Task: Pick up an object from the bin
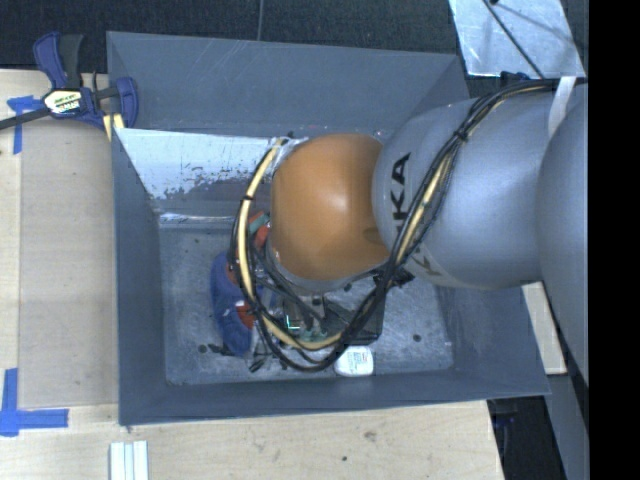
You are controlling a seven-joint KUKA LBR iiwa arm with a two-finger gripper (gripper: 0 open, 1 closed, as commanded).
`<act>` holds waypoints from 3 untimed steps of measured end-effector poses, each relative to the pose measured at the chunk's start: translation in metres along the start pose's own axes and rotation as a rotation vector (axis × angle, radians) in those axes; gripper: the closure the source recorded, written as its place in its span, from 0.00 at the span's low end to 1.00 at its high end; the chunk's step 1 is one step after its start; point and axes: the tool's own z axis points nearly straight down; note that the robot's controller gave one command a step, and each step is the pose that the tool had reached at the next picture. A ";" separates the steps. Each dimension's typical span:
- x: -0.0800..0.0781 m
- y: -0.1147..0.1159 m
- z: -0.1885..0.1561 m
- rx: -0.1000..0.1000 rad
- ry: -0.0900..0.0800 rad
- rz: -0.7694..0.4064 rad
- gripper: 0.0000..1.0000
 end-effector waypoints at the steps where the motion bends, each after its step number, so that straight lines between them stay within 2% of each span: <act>1: -0.057 -0.019 0.094 -0.001 -0.005 0.023 0.00; 2: -0.057 -0.018 0.088 -0.003 -0.011 0.022 1.00; 3: -0.044 -0.007 -0.029 -0.004 -0.015 0.034 1.00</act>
Offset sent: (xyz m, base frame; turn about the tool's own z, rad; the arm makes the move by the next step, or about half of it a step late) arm 0.0552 -0.0178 -0.0908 0.0212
